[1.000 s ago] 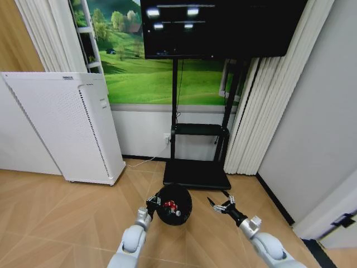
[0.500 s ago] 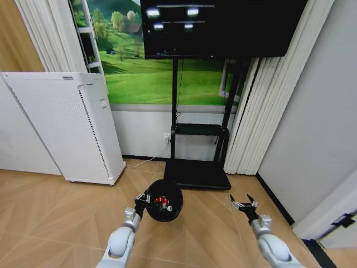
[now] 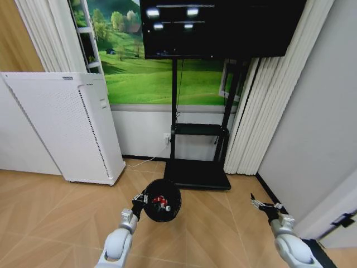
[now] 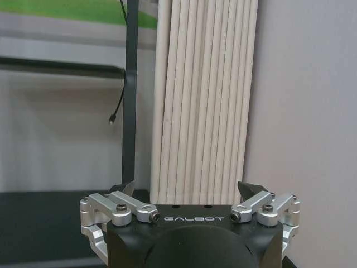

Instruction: Pick up the trash bin and place the garbage on the floor into it.

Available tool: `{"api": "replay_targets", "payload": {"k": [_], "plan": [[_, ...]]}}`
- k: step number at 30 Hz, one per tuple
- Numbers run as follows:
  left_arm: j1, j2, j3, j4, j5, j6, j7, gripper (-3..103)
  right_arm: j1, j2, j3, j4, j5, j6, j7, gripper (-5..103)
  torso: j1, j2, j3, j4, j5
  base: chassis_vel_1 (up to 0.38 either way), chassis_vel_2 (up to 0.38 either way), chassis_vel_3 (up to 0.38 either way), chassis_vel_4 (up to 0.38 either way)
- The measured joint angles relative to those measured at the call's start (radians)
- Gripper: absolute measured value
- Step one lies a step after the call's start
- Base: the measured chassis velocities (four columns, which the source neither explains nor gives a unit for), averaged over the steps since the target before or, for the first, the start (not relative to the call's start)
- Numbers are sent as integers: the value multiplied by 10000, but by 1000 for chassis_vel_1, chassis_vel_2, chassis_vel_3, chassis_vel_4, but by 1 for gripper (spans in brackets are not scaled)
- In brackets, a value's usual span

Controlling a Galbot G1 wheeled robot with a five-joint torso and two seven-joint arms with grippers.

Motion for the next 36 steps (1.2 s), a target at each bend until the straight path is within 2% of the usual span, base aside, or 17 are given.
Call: {"api": "replay_targets", "payload": {"k": [3,12,21,36], "plan": [[107,-20,-57,-57,2,6,1,7,-80,-10,247,524,180,-465,138,100,0,0,0,0,-1,0,0,0,0],[164,-27,-158,-28,5,-4,15,7,-122,-26,364,632,102,-480,113,100,0,0,0,-2,0,0,0,0,0],[134,-90,-209,36,13,-10,34,7,-84,-96,347,154,-143,-1074,-264,100,0,0,0,-2,0,0,0,0,0],[102,-139,-214,122,43,-21,39,7,-69,-133,352,138,-99,-1109,-273,100,0,0,0,-2,0,0,0,0,0]]}}
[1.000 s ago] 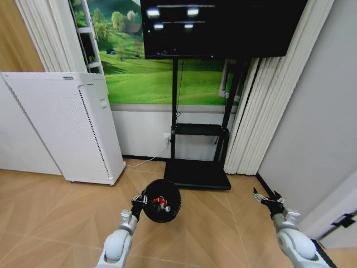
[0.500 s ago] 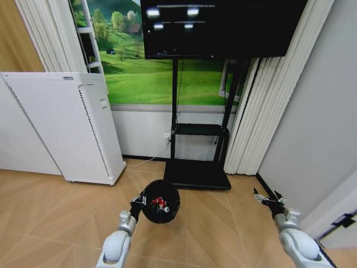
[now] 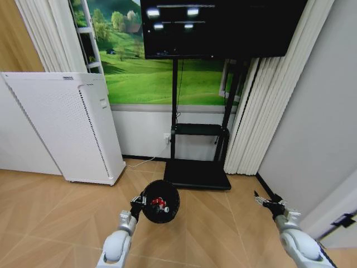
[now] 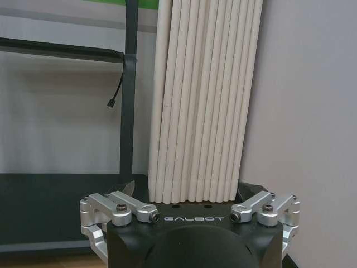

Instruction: Pick up the trash bin and place the garbage on the floor into it.

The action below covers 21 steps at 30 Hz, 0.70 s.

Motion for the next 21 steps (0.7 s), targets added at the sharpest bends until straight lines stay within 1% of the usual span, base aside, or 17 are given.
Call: {"api": "replay_targets", "payload": {"k": [12,21], "plan": [[484,116,-328,-423,-113,-22,-16,7,6,-2,-1,0,4,12,-1,100,0,0,0,1,0,0,0,0,0],[683,99,-342,-567,-111,-61,-12,7,6,-2,-5,1,5,17,-1,100,0,0,0,0,0,0,0,0,0]]}}
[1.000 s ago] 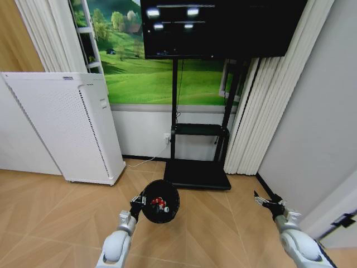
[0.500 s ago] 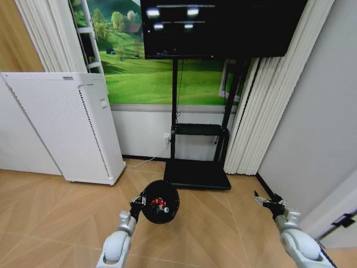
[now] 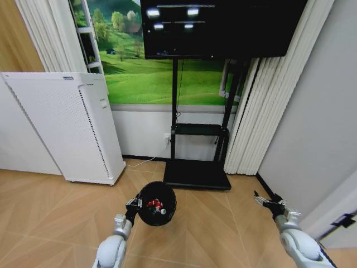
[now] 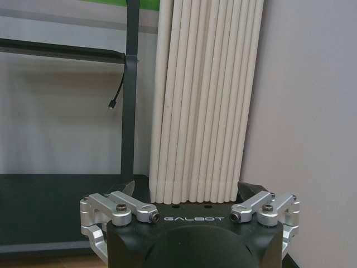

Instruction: Pick up the trash bin and place the garbage on the floor into it.

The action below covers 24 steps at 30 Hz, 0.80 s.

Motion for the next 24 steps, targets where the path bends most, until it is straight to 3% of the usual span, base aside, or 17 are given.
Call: {"api": "replay_targets", "payload": {"k": [11,24], "plan": [[75,-19,-7,-52,20,-36,12,7,0,1,-6,2,0,6,1,100,1,0,0,2,0,104,104,-110,-100],[73,-65,-27,-46,41,-66,23,7,1,2,-6,5,0,14,3,100,-1,1,0,0,0,252,261,-253,-253]]}}
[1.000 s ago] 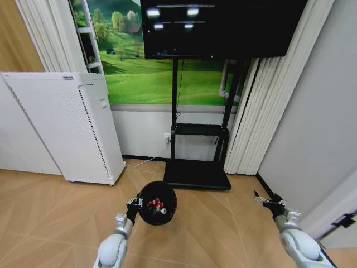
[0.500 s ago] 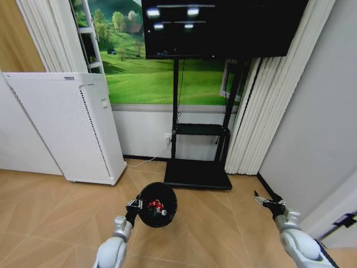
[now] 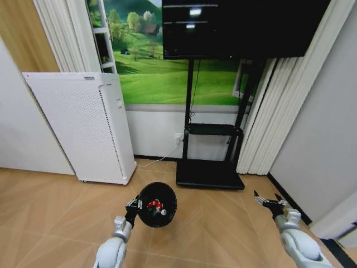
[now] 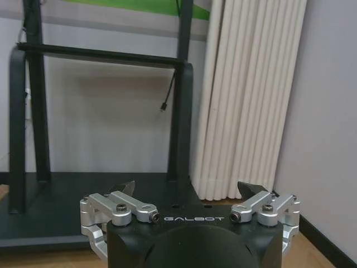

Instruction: Pick up the trash bin and place the garbage on the floor into it.

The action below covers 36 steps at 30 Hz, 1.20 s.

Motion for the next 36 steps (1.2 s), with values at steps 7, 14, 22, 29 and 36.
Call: {"api": "replay_targets", "payload": {"k": [7,14,22,29,36], "plan": [[-6,1,5,23,5,-2,-15,7,1,0,0,0,0,1,-1,100,1,-1,0,3,-6,349,350,-344,-351],[-11,-6,-2,79,20,-24,-21,7,0,2,0,1,0,1,-3,100,1,-2,1,1,1,359,355,-374,-354],[344,-101,288,-124,-126,38,-179,7,0,2,0,1,0,1,-3,100,1,-1,0,4,-1,161,133,-160,-174],[936,-183,765,-368,-286,158,-403,7,-1,-2,3,-3,0,1,1,100,1,-1,0,-8,0,-77,-49,61,37],[1381,-6,836,-518,-313,512,-854,7,0,-2,3,-4,0,0,2,100,1,-1,-1,1,0,-8,-11,1,4]]}}
